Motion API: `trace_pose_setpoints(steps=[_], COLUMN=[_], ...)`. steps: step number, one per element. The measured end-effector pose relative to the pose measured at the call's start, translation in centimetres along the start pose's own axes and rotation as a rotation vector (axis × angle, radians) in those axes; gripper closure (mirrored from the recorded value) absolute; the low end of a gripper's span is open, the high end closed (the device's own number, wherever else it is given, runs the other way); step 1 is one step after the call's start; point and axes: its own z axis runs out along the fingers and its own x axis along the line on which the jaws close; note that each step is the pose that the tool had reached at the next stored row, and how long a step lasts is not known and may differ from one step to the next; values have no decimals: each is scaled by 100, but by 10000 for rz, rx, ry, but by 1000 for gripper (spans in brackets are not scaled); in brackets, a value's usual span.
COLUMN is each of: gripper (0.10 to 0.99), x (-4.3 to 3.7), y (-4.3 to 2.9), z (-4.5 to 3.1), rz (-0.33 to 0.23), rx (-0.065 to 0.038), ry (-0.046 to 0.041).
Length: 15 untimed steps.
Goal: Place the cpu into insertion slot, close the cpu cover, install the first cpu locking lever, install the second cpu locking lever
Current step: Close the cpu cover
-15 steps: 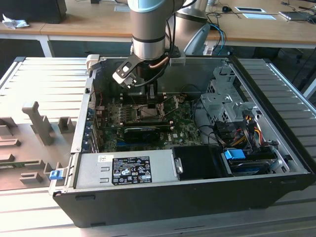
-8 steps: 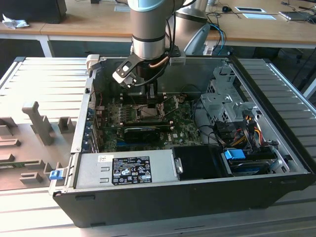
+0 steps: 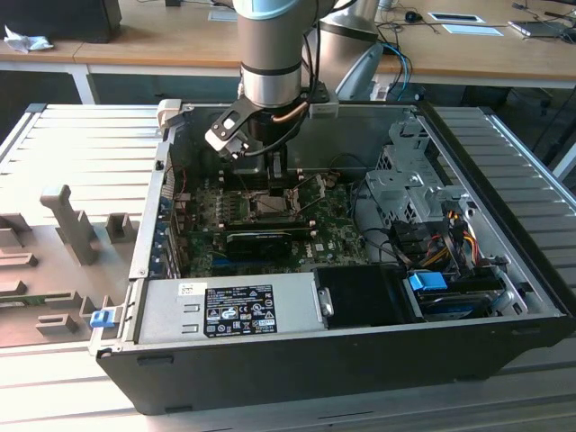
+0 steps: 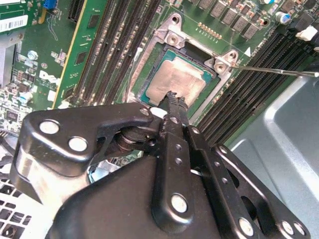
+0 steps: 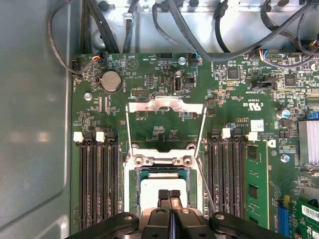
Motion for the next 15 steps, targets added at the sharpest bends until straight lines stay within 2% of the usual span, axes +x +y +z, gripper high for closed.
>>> trace_pose_setpoints(steps=[15], gripper=[980], x=[0], y=[2], z=[-26], rz=[0], rx=[0], ry=[0])
